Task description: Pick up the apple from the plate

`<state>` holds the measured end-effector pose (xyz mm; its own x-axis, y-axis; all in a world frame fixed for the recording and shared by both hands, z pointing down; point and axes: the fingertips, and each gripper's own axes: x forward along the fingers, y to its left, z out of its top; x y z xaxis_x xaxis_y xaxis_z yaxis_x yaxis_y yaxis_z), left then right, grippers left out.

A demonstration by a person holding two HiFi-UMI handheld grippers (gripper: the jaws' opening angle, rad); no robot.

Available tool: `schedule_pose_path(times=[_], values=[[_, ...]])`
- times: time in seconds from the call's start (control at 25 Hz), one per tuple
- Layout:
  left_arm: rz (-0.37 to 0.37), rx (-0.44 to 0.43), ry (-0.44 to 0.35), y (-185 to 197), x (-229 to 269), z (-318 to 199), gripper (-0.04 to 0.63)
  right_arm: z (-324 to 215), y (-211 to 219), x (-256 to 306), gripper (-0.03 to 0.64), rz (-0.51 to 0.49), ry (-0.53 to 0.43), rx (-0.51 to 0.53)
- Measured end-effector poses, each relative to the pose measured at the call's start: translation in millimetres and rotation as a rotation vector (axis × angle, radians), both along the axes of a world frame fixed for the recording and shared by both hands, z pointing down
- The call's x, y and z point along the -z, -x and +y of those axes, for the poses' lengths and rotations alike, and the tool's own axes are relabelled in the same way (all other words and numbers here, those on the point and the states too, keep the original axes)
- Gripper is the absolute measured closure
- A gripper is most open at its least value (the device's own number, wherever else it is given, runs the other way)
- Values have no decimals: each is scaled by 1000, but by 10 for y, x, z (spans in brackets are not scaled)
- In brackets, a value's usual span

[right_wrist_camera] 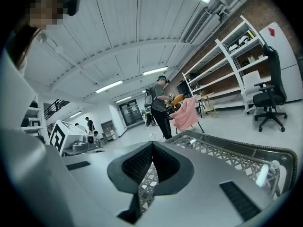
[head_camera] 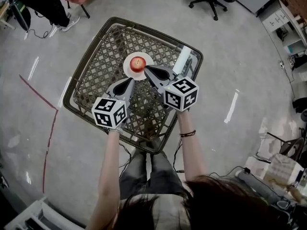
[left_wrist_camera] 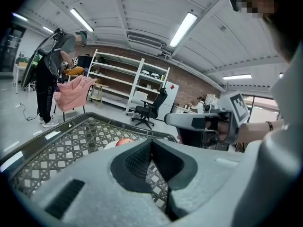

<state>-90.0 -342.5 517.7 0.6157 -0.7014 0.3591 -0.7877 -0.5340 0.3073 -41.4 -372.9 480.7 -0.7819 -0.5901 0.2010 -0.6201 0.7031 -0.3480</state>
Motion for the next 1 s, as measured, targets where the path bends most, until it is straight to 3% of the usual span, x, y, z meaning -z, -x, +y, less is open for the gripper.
schedule_pose_path(times=[1.0], values=[[-102,-19,38,5,-778,-292,584,-278,-113,-847,607,32,55,-17]])
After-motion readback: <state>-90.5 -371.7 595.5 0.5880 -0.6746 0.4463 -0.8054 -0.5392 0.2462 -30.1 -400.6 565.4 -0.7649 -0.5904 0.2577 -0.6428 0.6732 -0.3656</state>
